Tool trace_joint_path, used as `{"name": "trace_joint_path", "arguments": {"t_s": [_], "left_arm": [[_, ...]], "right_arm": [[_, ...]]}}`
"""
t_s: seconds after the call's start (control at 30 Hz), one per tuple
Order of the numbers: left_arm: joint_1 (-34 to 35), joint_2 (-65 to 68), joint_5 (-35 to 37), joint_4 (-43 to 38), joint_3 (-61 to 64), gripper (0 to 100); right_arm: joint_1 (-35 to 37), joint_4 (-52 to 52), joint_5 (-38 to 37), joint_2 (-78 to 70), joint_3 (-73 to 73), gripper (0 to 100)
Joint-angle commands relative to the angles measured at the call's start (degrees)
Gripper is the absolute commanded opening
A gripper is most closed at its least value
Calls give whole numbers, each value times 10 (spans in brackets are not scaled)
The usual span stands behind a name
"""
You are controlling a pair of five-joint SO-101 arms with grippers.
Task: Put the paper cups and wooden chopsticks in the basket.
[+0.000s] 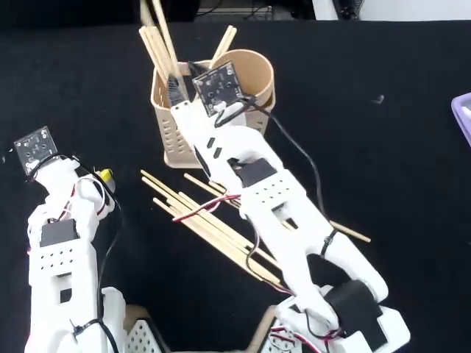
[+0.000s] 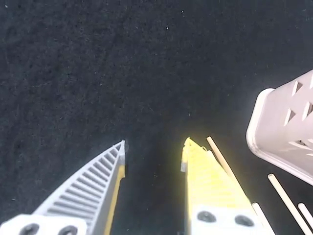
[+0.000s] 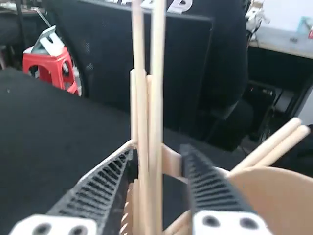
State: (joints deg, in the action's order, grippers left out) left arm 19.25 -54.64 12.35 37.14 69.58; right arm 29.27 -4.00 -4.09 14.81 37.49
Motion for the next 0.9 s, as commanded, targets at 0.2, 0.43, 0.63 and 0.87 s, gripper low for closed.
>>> {"name": "trace_joint_path", "arguments": {"t_s": [0.2, 0.43, 0.63, 0.87], "left_arm": [[4, -4, 3, -8, -5, 188], [4, -4, 3, -7, -5, 188], [4, -4, 3, -7, -5, 188], [4, -4, 3, -7, -7, 188]], "right_arm": [[17, 117, 3, 201, -34, 157], [16, 485, 2, 414, -29, 155], [-104, 783, -25, 498, 44, 159], [-295, 698, -285, 501, 271, 160]]}}
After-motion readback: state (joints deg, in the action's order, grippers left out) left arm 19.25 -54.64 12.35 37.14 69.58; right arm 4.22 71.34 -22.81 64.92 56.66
